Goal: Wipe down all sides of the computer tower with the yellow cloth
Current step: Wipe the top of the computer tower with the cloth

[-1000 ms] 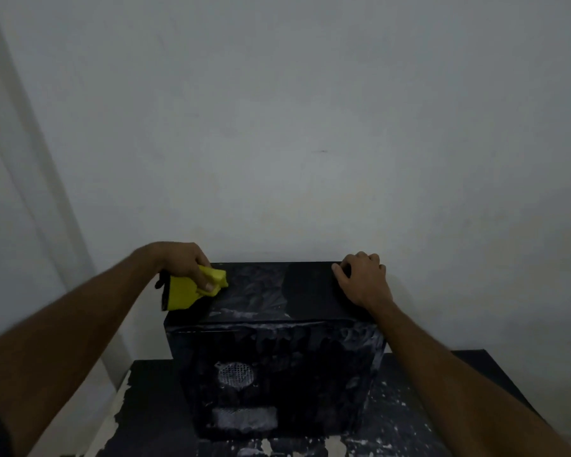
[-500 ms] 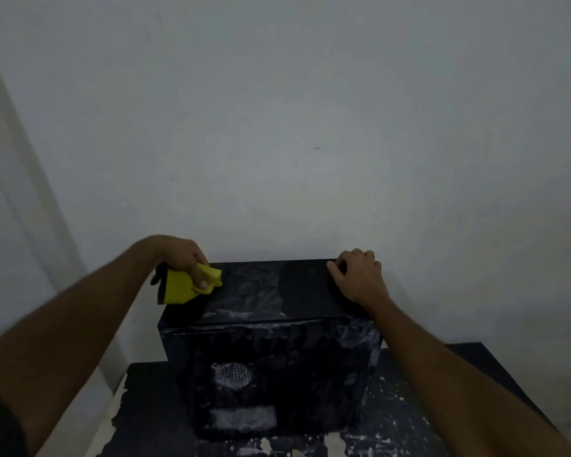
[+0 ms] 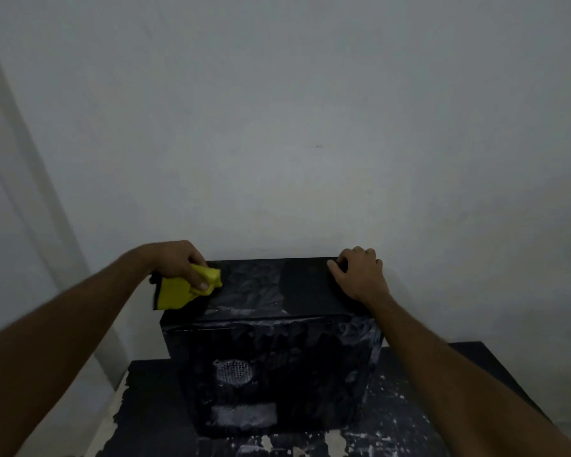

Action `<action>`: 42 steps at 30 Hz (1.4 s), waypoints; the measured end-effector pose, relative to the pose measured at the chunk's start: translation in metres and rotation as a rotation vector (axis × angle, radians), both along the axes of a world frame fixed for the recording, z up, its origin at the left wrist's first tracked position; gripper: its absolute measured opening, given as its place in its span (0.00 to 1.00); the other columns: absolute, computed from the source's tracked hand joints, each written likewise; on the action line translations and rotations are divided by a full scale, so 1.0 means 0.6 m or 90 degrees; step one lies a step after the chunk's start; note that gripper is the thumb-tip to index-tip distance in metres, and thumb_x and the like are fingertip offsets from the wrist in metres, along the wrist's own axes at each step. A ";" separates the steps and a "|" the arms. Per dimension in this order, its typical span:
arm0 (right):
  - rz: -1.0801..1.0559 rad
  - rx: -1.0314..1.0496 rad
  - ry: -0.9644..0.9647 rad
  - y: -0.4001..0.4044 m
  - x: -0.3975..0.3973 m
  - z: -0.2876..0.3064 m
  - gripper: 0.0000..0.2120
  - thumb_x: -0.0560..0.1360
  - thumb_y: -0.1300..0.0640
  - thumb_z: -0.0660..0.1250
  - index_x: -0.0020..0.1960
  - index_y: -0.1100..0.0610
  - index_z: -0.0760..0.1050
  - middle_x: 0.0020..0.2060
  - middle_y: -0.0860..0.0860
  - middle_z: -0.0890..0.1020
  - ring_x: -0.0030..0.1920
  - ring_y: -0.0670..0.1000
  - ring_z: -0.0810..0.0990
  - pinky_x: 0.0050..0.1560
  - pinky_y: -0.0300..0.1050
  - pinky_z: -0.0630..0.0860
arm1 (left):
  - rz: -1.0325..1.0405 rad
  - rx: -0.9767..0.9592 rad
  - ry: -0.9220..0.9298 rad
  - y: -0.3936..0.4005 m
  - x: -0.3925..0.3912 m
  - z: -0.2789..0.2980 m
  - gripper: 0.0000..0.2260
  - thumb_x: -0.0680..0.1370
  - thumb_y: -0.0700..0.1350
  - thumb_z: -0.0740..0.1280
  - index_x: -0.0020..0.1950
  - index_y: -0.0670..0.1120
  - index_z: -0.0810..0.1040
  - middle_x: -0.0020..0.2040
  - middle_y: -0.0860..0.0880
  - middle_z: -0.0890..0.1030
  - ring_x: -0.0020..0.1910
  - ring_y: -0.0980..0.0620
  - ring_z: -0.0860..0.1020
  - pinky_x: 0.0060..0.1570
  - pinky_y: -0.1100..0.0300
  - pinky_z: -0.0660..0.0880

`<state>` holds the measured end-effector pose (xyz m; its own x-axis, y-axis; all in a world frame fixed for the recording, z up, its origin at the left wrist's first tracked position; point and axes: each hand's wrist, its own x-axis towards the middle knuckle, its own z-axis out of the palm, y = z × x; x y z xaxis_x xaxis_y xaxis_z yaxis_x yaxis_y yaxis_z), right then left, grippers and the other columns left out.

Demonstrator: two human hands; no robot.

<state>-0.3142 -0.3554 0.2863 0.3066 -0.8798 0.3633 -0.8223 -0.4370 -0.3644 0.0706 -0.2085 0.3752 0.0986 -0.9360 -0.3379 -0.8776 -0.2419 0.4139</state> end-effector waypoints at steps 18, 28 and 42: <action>0.000 -0.005 -0.007 0.009 -0.003 0.001 0.19 0.81 0.39 0.61 0.50 0.54 0.77 0.47 0.53 0.77 0.55 0.57 0.71 0.57 0.55 0.70 | -0.096 0.188 -0.038 0.077 -0.065 0.010 0.11 0.66 0.53 0.83 0.46 0.54 0.88 0.45 0.55 0.87 0.45 0.54 0.85 0.46 0.58 0.82; 0.001 -0.009 0.005 0.006 0.000 0.001 0.19 0.80 0.37 0.61 0.49 0.53 0.77 0.48 0.53 0.77 0.55 0.57 0.72 0.57 0.55 0.71 | -0.010 -0.010 0.198 0.097 -0.058 -0.013 0.10 0.70 0.49 0.81 0.47 0.47 0.89 0.47 0.47 0.88 0.45 0.49 0.86 0.42 0.57 0.80; -0.002 -0.004 0.006 0.005 0.000 0.002 0.19 0.80 0.37 0.61 0.50 0.53 0.77 0.48 0.53 0.77 0.55 0.56 0.72 0.57 0.55 0.71 | -0.028 -0.062 0.044 0.060 -0.061 -0.008 0.09 0.69 0.53 0.82 0.45 0.52 0.88 0.42 0.54 0.87 0.43 0.54 0.84 0.39 0.62 0.77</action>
